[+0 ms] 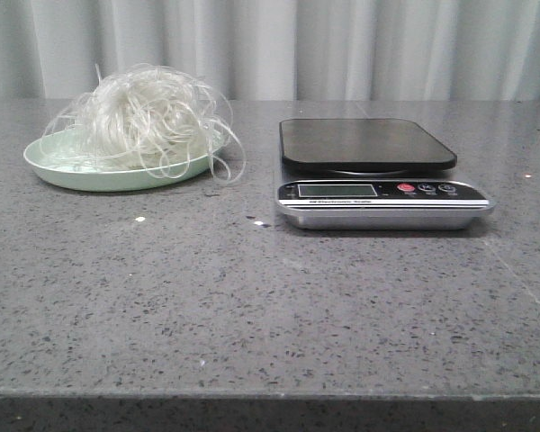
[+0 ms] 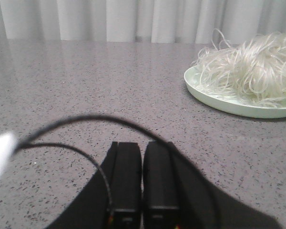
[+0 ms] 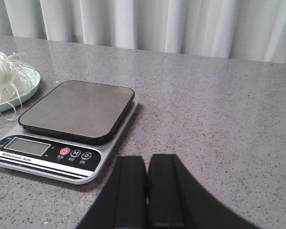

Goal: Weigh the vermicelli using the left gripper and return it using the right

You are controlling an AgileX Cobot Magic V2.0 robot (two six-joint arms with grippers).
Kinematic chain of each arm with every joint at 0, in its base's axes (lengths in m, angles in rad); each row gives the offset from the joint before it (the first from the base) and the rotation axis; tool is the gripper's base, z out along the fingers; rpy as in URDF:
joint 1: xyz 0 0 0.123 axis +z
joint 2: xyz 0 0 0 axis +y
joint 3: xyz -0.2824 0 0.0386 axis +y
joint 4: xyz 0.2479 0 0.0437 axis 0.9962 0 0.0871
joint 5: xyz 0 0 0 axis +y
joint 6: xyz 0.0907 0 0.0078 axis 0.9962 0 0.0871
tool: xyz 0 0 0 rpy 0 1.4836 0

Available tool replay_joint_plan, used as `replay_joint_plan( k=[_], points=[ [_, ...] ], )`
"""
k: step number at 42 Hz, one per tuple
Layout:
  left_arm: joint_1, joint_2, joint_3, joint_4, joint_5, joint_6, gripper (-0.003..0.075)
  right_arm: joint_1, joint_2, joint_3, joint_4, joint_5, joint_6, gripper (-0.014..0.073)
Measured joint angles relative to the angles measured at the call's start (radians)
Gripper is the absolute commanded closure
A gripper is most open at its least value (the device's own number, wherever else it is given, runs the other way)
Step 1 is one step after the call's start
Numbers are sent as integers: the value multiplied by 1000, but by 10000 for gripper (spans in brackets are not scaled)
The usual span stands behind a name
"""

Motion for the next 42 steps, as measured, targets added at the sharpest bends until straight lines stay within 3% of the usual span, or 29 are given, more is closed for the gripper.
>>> replay_joint_plan(
  k=[9, 24, 33, 42],
  points=[
    [0, 0, 0, 0, 0, 0, 584, -21, 0, 0, -4, 0, 0, 442],
    [0, 0, 0, 0, 0, 0, 584, -206, -133, 79, -14, -8, 0, 442],
    [0, 0, 0, 0, 0, 0, 584, -220, -257, 248, -2, -82, 0, 442],
    [0, 0, 0, 0, 0, 0, 584, -220, -263, 272, 7, -104, 0, 442]
  ],
)
